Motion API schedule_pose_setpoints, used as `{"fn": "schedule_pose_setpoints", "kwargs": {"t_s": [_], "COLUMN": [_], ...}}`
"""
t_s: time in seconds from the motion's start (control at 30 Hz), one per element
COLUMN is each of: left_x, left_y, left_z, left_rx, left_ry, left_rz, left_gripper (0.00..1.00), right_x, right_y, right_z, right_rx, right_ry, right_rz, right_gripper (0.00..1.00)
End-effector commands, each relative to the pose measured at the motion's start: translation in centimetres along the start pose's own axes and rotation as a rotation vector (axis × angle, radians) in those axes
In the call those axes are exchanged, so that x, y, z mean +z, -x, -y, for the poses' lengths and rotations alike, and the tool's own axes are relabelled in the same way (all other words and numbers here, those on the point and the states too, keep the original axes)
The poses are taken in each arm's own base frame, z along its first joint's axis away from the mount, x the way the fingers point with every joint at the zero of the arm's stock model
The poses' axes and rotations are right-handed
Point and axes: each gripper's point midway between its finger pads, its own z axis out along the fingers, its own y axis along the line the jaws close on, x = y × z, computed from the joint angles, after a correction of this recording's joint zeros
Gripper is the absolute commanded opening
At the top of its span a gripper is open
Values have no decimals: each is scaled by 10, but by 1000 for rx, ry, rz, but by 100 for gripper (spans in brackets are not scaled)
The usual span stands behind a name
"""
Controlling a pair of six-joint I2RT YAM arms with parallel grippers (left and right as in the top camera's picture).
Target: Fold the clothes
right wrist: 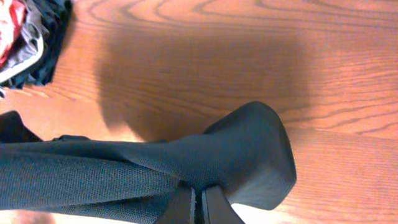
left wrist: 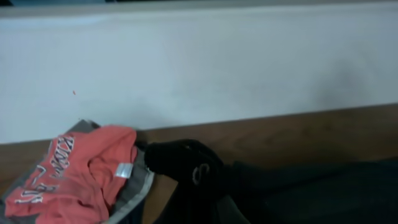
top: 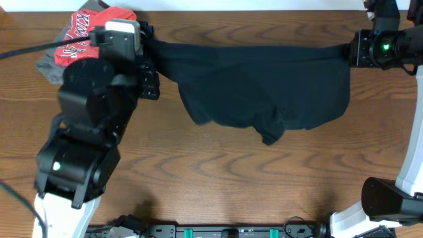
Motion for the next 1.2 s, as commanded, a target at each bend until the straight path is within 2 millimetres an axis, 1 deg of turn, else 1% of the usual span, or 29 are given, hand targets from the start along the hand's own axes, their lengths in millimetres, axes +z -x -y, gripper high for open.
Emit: {"fn": "schedule_pose_setpoints", "kwargs": {"t_s": [0.0, 0.13, 0.23, 0.37, 0.43, 0.5, 0.53, 0.6, 0.67, 0.77, 0.87, 0.97, 1.03, 1.07, 1.13, 1.17], "left_x": [20, 52, 76, 99, 110, 117, 120, 125, 128, 128, 128, 128, 128, 128, 128, 128], "left_y": [-10, -38, -61, -85, -96, -104, -108, -114, -118, -118, -118, -118, -118, -118, -119, -119], "left_z": [-13, -11, -10, -9, -9, -8, -8, -8, -8, -8, -8, -8, -8, -8, -8, -8], "left_rx": [1, 19, 32, 45, 51, 55, 56, 59, 61, 61, 61, 61, 61, 61, 61, 62], "left_ry": [76, 85, 93, 99, 102, 104, 105, 106, 107, 107, 107, 107, 107, 107, 107, 107], "left_rz": [-49, -157, -240, -317, -351, -377, -388, -406, -415, -416, -417, -417, -417, -417, -418, -419], "left_gripper": [6, 6, 6, 6, 6, 6, 6, 6, 6, 6, 6, 6, 6, 6, 6, 6], "right_x": [28, 65, 100, 143, 167, 180, 183, 179, 169, 148, 136, 141, 151, 156, 169, 175], "right_y": [-4, -6, -6, -5, 3, 11, 14, 20, 26, 30, 20, 3, -13, -20, -36, -43], "right_z": [24, 37, 50, 67, 77, 82, 83, 81, 73, 53, 24, -7, -33, -43, -58, -62], "right_rx": [-1, 16, 28, 36, -4, -21, -25, -34, -50, -85, -123, -179, -235, -260, -314, -325], "right_ry": [-59, -56, -58, -66, -67, -69, -70, -71, -70, -61, -35, 1, 31, 35, 15, -2], "right_rz": [-59, -110, -154, -192, -179, -153, -142, -119, -96, -72, -101, -168, -228, -251, -295, -313], "right_gripper": [1, 1, 1, 1, 2, 9, 14, 26, 36, 50, 53, 54, 54, 54, 54, 54]}}
